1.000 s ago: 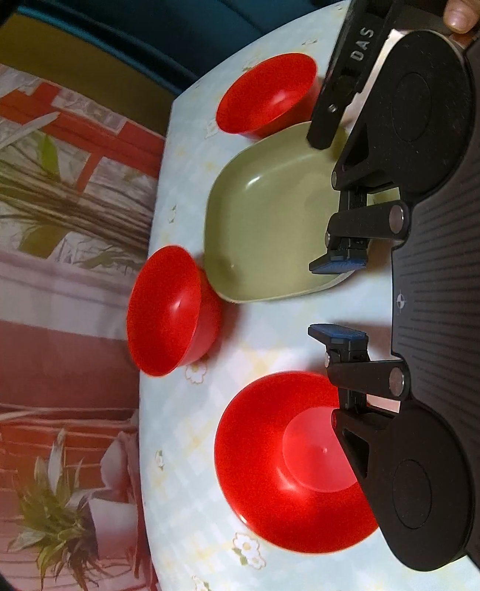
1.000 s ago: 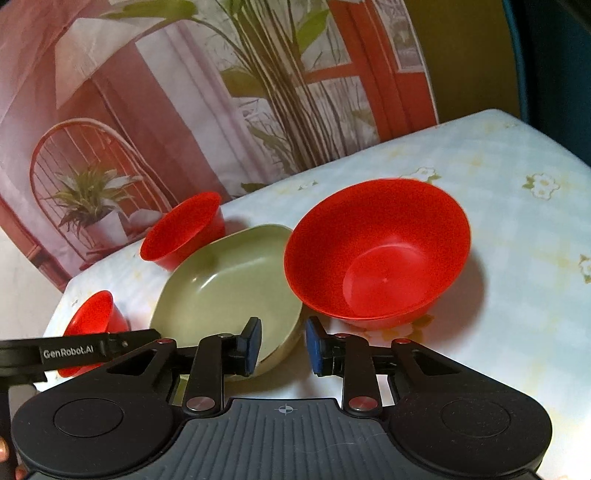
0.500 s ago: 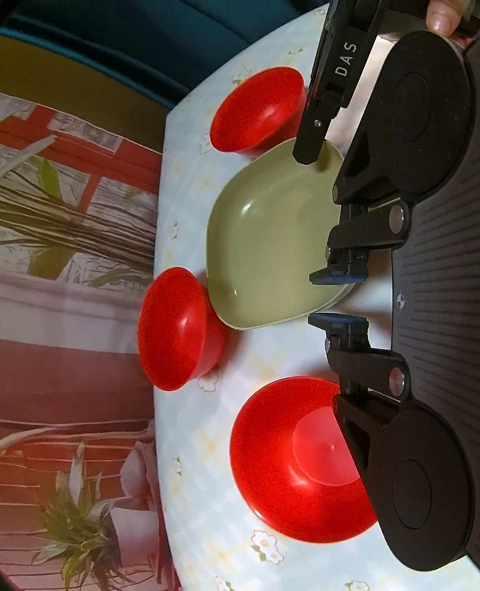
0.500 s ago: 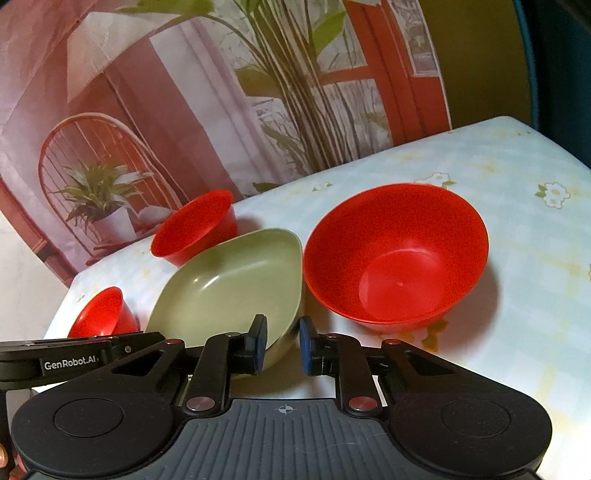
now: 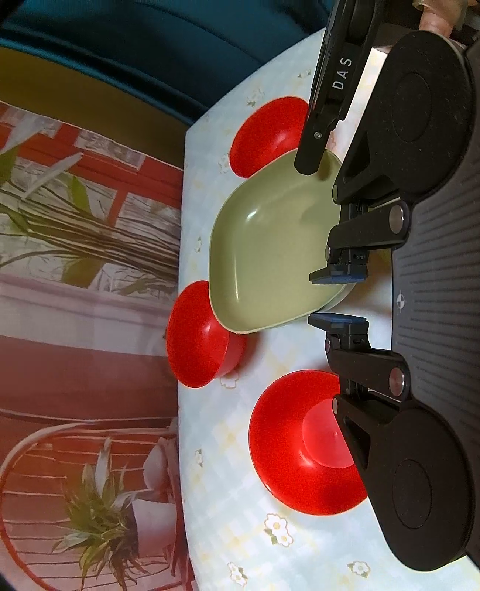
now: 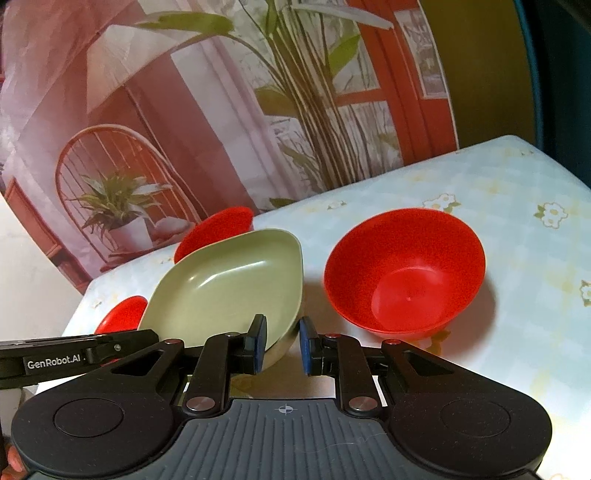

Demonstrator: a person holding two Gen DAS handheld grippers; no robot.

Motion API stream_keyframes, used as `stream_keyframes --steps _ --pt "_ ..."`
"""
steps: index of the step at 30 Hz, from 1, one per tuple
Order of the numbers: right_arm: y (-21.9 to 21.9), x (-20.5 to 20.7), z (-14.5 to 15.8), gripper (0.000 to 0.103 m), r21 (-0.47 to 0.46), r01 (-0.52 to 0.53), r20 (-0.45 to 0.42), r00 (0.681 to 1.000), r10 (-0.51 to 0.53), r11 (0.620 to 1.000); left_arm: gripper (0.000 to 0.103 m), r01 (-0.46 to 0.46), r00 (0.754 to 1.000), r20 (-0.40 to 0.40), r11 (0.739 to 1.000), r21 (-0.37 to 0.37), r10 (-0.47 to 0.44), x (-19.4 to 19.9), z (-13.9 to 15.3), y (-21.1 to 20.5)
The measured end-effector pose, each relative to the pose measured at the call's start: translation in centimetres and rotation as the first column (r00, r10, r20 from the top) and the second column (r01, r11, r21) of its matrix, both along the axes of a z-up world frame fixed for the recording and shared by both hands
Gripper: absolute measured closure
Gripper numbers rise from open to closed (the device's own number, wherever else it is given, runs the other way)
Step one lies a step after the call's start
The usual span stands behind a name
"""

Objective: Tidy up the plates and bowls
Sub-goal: 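Lift the second green plate with the left gripper and lower it onto the stack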

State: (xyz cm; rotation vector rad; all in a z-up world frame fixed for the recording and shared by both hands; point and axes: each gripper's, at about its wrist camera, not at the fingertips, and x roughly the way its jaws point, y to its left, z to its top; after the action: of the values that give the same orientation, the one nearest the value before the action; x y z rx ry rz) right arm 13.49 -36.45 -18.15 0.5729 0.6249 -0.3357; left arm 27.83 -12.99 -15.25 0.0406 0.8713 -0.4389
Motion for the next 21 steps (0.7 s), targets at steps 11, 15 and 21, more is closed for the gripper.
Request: stream_keyframes --steps 11,15,21 --pt "1.2 -1.2 2.3 0.085 -0.033 -0.027 0.023 0.999 0.028 0.999 0.085 0.012 0.999 0.03 0.999 -0.032 -0.011 -2.2 1.9 1.3" --pt "1.7 -1.8 3.0 0.085 -0.042 -0.045 0.029 0.999 0.046 0.998 0.085 0.017 0.999 0.033 0.999 -0.046 -0.015 -3.1 2.5 1.9" --pt "2.5 -2.8 3.8 0.086 -0.058 -0.065 0.03 0.997 0.066 0.996 0.085 0.031 0.999 0.04 0.998 -0.061 -0.029 -4.6 3.2 2.5"
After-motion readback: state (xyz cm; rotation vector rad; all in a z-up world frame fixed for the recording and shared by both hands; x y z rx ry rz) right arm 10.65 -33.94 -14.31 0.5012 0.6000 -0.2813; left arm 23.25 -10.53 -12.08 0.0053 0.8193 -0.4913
